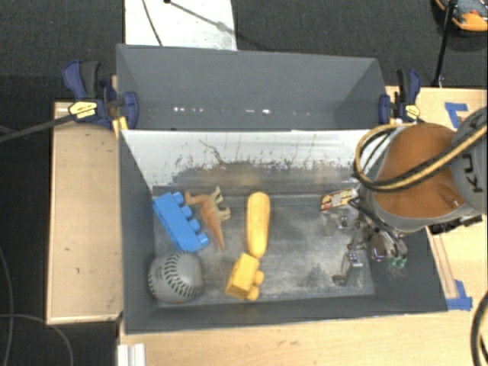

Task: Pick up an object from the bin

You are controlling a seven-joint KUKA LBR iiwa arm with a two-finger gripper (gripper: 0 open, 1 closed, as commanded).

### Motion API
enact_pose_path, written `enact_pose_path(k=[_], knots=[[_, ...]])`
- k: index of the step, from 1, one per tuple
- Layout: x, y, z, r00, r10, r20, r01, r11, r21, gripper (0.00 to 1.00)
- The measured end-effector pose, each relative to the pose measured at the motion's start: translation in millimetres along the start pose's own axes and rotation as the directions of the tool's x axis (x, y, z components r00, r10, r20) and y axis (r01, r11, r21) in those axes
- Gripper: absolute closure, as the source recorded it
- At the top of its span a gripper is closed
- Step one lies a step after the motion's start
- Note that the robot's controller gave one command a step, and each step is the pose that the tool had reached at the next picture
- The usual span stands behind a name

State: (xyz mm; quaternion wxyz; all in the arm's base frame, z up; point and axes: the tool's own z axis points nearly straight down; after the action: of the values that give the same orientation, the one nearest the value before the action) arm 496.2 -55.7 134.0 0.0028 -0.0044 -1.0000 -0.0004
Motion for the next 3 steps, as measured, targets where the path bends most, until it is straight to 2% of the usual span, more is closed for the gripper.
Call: enact_pose_path(k=[1,2,3], knots=[[-1.8,0.2,-4.4,1.000,-0.003,0.008,0.003,1.000,0.001,0.00],[-30.9,68.2,21.2,0.996,-0.088,0.011,0.088,0.996,0.002,0.00],[-59.4,23.4,11.2,0.992,-0.128,0.009,0.128,0.992,0.000,0.00]])
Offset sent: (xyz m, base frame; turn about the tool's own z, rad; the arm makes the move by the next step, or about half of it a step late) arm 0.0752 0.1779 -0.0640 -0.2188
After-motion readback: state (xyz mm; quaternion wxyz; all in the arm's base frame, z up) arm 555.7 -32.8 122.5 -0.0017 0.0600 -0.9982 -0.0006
